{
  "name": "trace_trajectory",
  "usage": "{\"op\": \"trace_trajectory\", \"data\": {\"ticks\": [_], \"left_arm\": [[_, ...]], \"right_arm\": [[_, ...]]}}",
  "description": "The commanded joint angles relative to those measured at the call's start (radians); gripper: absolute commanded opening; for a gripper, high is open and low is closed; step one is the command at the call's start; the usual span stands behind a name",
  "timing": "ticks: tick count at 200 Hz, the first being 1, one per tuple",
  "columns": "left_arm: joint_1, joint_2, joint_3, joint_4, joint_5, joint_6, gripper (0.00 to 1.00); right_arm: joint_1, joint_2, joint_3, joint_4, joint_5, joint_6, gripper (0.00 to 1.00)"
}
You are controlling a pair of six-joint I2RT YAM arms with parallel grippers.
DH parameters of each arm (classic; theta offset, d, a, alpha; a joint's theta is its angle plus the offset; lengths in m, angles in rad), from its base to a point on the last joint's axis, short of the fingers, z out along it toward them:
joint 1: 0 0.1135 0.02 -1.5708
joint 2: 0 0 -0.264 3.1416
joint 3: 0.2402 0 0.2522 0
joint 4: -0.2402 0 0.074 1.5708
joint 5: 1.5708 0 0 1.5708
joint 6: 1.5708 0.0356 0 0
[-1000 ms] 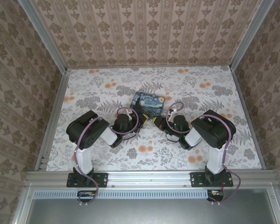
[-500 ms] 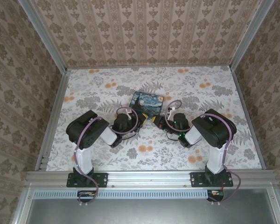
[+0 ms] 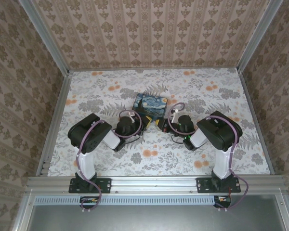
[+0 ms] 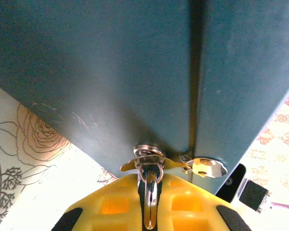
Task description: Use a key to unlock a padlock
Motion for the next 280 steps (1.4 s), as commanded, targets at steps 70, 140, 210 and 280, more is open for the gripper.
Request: {"op": "trace_trajectory", "data": {"ticks": [70,140,210,280], "left_arm": [[-0.07,0.0,0.0,0.075,0.336,-0.024,0.0],[-0.067,0.024,-0.012,0.075,0.367,-0.012,0.0],[-0.067,0.041,-0.006,0.074,0.451,0.014,0.0],[-0.07,0.059,-0.015,0.073,0.48,0.027,0.0]], "right_arm": [[-0.055,0.05,0.153,0.09,-0.074,0.245,0.0],[-0.107,0.11,0.196,0.072,-0.181,0.242,0.0],[-0.109,0.041,0.183,-0.102,-0.17,0.025,0.0],[-0.113,0.058,0.209,-0.057,-0.17,0.085,0.0]]}}
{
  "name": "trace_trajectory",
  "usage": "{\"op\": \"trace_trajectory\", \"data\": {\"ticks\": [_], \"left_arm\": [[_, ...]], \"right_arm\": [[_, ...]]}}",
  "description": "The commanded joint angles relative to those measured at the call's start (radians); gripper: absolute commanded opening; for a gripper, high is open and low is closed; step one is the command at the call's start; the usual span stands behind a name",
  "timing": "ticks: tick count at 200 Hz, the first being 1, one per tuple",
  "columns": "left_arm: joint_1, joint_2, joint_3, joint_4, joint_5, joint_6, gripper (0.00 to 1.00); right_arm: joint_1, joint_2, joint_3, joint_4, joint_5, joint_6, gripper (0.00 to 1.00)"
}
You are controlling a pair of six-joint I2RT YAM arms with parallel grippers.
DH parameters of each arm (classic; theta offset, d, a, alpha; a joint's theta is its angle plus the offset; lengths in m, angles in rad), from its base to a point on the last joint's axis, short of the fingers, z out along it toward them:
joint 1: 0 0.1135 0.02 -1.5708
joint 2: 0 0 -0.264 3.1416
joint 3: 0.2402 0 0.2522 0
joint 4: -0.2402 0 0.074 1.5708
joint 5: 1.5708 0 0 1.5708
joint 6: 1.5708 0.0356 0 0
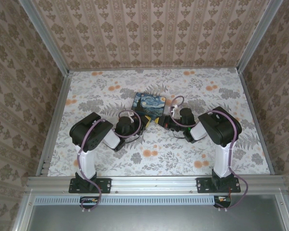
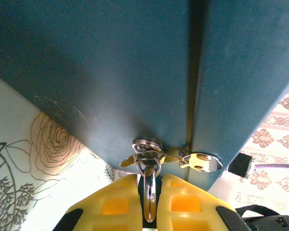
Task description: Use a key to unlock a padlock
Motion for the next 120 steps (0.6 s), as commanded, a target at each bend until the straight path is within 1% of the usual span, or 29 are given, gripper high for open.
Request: {"op": "trace_trajectory", "data": {"ticks": [1,23,31,60,67,72,88,103,113,120], "left_arm": [[-0.086,0.023,-0.015,0.032,0.464,0.021,0.0],[-0.086,0.028,-0.014,0.031,0.468,0.024,0.0],[-0.085,0.028,-0.014,0.031,0.468,0.024,0.0],[-0.086,0.028,-0.012,0.031,0.468,0.024,0.0],[-0.086,0.028,-0.011,0.031,0.468,0.024,0.0],[-0.086,0.028,-0.011,0.031,0.469,0.023,0.0],[-0.086,0.026,-0.008,0.032,0.469,0.02,0.0],[-0.087,0.02,-0.006,0.032,0.467,0.02,0.0],[-0.089,0.018,-0.005,0.032,0.467,0.02,0.0],[-0.089,0.019,-0.004,0.032,0.467,0.021,0.0]], "right_arm": [[-0.01,0.007,0.088,0.093,0.093,0.032,0.0],[-0.01,0.056,0.101,0.224,0.07,0.202,0.0],[-0.007,0.063,0.11,0.226,0.068,0.245,0.0],[-0.005,0.065,0.125,0.214,0.051,0.304,0.0],[-0.003,0.058,0.129,0.196,0.04,0.287,0.0],[-0.004,0.045,0.131,0.153,0.038,0.263,0.0],[0.0,-0.012,0.131,-0.022,0.048,0.114,0.0],[0.005,-0.059,0.127,-0.148,0.078,-0.018,0.0],[0.005,-0.076,0.119,-0.191,0.1,-0.059,0.0],[0.004,-0.079,0.115,-0.193,0.111,-0.05,0.0]]}}
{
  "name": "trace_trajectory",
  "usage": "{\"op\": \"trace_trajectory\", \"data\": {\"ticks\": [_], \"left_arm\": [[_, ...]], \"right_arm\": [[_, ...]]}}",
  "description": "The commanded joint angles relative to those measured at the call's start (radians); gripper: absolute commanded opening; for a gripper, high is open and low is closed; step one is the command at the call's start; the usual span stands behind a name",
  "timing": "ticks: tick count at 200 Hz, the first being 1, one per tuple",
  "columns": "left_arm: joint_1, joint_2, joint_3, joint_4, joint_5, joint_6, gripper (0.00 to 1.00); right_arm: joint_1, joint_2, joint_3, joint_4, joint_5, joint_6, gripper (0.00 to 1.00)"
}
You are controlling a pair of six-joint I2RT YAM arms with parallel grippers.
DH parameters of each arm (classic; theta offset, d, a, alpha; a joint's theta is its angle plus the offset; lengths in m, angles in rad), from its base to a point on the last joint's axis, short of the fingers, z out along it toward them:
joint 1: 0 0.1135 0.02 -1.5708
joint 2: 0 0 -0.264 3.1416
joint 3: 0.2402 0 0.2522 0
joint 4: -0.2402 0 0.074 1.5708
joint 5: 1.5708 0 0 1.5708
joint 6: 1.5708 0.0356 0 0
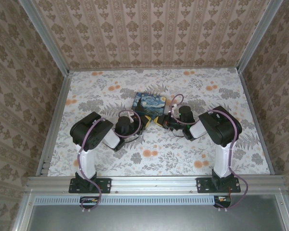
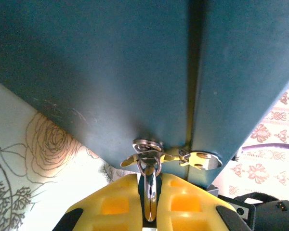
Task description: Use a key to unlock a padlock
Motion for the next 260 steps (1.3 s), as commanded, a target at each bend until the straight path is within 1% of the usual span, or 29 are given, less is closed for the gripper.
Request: {"op": "trace_trajectory", "data": {"ticks": [1,9,15,26,33,43,72,81,97,106,115,125,143,156,178,181,191,199,212,233,260], "left_arm": [[-0.102,0.006,-0.004,0.007,0.431,0.009,0.0],[-0.103,0.006,-0.002,0.007,0.431,0.011,0.0],[-0.104,0.007,-0.001,0.006,0.431,0.014,0.0],[-0.105,0.013,0.001,0.007,0.431,0.014,0.0],[-0.105,0.016,0.003,0.008,0.428,0.014,0.0],[-0.106,0.02,0.004,0.008,0.426,0.014,0.0],[-0.113,0.02,0.008,0.009,0.42,0.014,0.0],[-0.115,0.021,0.012,0.009,0.418,0.014,0.0],[-0.119,0.022,0.016,0.008,0.415,0.012,0.0],[-0.12,0.022,0.017,0.008,0.411,0.011,0.0],[-0.122,0.02,0.019,0.009,0.408,0.01,0.0],[-0.124,0.019,0.018,0.007,0.402,0.014,0.0],[-0.124,0.024,0.021,0.009,0.391,0.017,0.0],[-0.124,0.029,0.023,0.008,0.381,0.026,0.0],[-0.121,0.029,0.013,0.008,0.354,0.031,0.0],[-0.121,0.028,0.012,0.008,0.323,0.032,0.0],[-0.119,0.026,0.004,0.011,0.291,0.033,0.0],[-0.118,0.024,0.0,0.01,0.271,0.034,0.0],[-0.112,0.016,-0.006,0.01,0.241,0.036,0.0],[-0.097,0.009,-0.015,0.009,0.207,0.037,0.0],[-0.08,0.014,-0.011,0.008,0.189,0.034,0.0]], "right_arm": [[0.005,-0.055,0.07,-0.064,0.152,-0.152,0.0],[0.002,-0.035,0.068,-0.009,0.134,-0.088,0.0],[0.001,-0.01,0.069,0.049,0.115,-0.004,0.0],[0.0,0.045,0.072,0.222,0.09,0.162,0.0],[0.006,0.082,0.072,0.32,0.1,0.272,0.0],[0.014,0.105,0.076,0.356,0.126,0.357,0.0],[0.036,0.065,0.061,0.33,0.199,0.353,0.0],[0.04,0.033,0.059,0.27,0.22,0.303,0.0],[0.056,-0.038,0.049,0.114,0.281,0.173,0.0],[0.065,-0.062,0.047,0.054,0.313,0.126,0.0],[0.073,-0.076,0.044,0.018,0.333,0.113,0.0],[0.076,-0.062,0.043,0.056,0.318,0.141,0.0],[0.076,-0.004,0.055,0.189,0.261,0.258,0.0],[0.075,0.031,0.057,0.262,0.247,0.327,0.0],[0.073,0.063,0.053,0.326,0.239,0.398,0.0],[0.072,0.067,0.051,0.333,0.239,0.402,0.0],[0.071,0.063,0.045,0.334,0.242,0.405,0.0],[0.069,0.055,0.036,0.33,0.246,0.4,0.06],[0.063,0.043,0.021,0.328,0.25,0.396,0.18],[0.05,0.021,-0.011,0.323,0.251,0.381,0.34],[0.036,-0.004,-0.064,0.312,0.236,0.35,0.47]]}}
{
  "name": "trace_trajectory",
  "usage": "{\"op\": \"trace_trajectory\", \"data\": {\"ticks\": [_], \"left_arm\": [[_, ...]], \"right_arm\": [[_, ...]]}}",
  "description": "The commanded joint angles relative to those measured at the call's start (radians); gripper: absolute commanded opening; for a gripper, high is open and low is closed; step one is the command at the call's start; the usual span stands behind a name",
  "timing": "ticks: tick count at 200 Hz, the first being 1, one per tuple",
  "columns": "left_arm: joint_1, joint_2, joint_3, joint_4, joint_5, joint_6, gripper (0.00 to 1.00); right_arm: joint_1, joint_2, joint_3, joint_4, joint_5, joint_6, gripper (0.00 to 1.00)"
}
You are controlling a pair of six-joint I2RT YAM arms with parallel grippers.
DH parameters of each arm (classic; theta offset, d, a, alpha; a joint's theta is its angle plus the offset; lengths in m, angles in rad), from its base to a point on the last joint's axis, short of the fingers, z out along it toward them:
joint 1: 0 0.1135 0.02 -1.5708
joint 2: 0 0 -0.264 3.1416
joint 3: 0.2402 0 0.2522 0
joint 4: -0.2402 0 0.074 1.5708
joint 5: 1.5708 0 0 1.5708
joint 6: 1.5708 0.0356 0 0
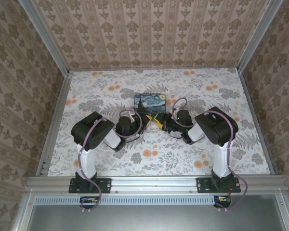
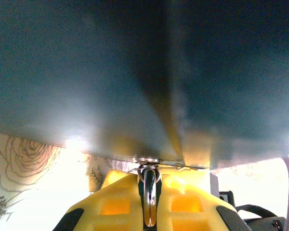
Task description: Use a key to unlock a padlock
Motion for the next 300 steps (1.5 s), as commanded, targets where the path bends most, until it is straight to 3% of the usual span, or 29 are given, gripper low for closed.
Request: {"op": "trace_trajectory", "data": {"ticks": [1,21,94,139,178,223,249,283,300], "left_arm": [[-0.069,-0.001,-0.02,-0.025,0.211,0.023,0.0],[-0.06,0.006,-0.016,-0.025,0.204,0.021,0.0],[-0.044,0.04,-0.005,-0.025,0.203,0.027,0.0],[-0.024,0.043,-0.013,-0.025,0.213,0.035,0.0],[-0.017,0.045,-0.005,-0.025,0.221,0.031,0.0],[-0.012,0.052,0.0,-0.025,0.227,0.032,0.0],[-0.011,0.054,-0.002,-0.026,0.228,0.034,0.0],[-0.011,0.056,-0.001,-0.026,0.232,0.035,0.0],[-0.009,0.063,0.0,-0.027,0.232,0.034,0.0]], "right_arm": [[-0.014,-0.058,-0.01,0.119,0.054,-0.01,0.48],[-0.025,-0.078,-0.054,0.096,0.024,-0.047,0.59],[-0.072,-0.146,-0.22,0.017,-0.065,-0.183,0.71],[-0.073,-0.156,-0.242,-0.051,-0.214,-0.263,0.69],[-0.073,-0.305,-0.286,-0.253,-0.207,-0.402,0.63],[-0.029,-0.626,-0.264,-0.71,-0.052,-0.65,0.58],[0.035,-0.8,-0.208,-0.957,0.138,-0.837,0.56],[0.161,-0.913,-0.163,-1.078,0.417,-1.076,0.56],[0.205,-0.919,-0.155,-1.078,0.495,-1.161,0.55]]}}
